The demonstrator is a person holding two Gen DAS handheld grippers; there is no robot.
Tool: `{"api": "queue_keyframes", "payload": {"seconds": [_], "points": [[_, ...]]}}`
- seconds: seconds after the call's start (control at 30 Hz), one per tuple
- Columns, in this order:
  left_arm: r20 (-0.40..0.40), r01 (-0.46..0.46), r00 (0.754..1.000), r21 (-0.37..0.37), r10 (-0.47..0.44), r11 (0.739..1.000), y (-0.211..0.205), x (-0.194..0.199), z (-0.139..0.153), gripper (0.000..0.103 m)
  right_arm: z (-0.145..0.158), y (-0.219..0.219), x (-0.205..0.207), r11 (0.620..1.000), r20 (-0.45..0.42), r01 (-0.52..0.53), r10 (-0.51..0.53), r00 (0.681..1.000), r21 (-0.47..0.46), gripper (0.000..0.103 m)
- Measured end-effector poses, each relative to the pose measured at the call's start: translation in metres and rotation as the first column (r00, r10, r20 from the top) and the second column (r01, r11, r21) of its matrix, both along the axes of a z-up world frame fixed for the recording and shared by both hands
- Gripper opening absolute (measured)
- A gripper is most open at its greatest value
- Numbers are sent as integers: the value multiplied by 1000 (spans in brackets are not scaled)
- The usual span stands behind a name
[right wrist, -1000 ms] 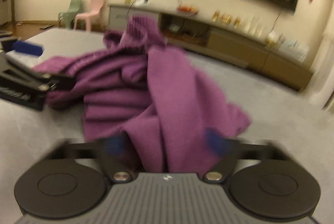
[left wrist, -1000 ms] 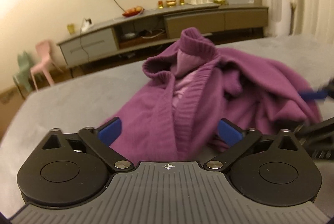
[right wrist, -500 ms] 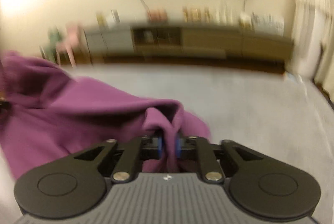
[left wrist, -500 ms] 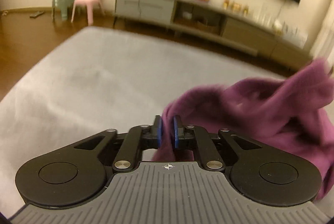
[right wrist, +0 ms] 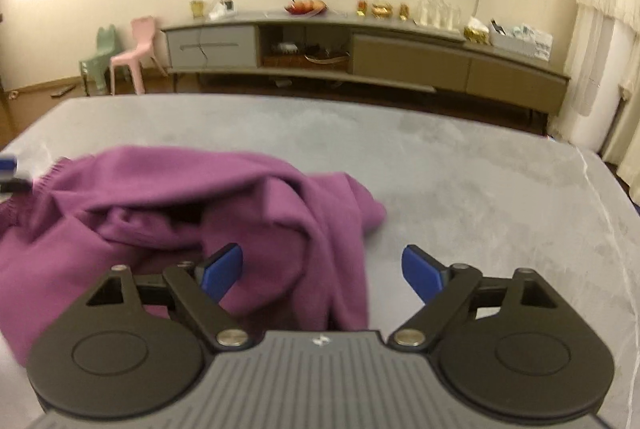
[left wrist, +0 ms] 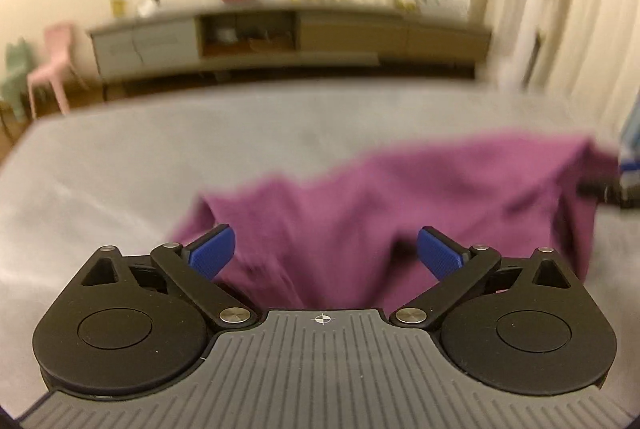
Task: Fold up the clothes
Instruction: 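Grasp the purple garment with the left gripper while the right gripper grasps another part, then lift the garment with both grippers and shake it out above the table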
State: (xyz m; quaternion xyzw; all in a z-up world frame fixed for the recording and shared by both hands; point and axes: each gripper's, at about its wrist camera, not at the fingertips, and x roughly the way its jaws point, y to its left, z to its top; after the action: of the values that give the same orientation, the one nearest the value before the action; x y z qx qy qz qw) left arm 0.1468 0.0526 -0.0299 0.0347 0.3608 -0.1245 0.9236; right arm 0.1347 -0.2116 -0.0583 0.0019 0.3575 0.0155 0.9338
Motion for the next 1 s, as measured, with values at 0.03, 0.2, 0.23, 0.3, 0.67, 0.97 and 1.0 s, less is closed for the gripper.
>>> {"api": "queue_keyframes", "payload": {"seconds": [0.03, 0.2, 0.23, 0.3, 0.67, 0.97, 1.0], "points": [[-1, -23, 1000, 24, 23, 999, -2, 5, -9, 70, -5, -1, 6, 1000, -22, -7, 7, 1000, 18, 63], [23, -109, 993, -112, 112, 988, 22, 36, 14, 0, 4, 0, 11, 999, 29, -21, 20, 999, 36, 12], [65, -113, 990, -162, 125, 980, 31, 37, 37, 0, 19, -3, 4, 999, 103, -10, 6, 995, 38, 12], [175, -105, 973, -248, 151, 963, 51, 28, 89, 0, 60, -5, -28, 995, 323, -48, 19, 946, 83, 12], [300, -287, 860, -385, 413, 877, 168, -76, 159, 0, 45, 89, -75, 933, 248, -327, 355, 901, -148, 47], [32, -536, 815, -339, 579, 773, 264, -128, 12, 0, 5, 87, -84, 974, 161, -226, 223, 961, -5, 70], [22, -534, 815, -357, 578, 766, 270, -131, 6, 0, 3, 80, -83, 980, 160, -194, 186, 969, 34, 71]]}}
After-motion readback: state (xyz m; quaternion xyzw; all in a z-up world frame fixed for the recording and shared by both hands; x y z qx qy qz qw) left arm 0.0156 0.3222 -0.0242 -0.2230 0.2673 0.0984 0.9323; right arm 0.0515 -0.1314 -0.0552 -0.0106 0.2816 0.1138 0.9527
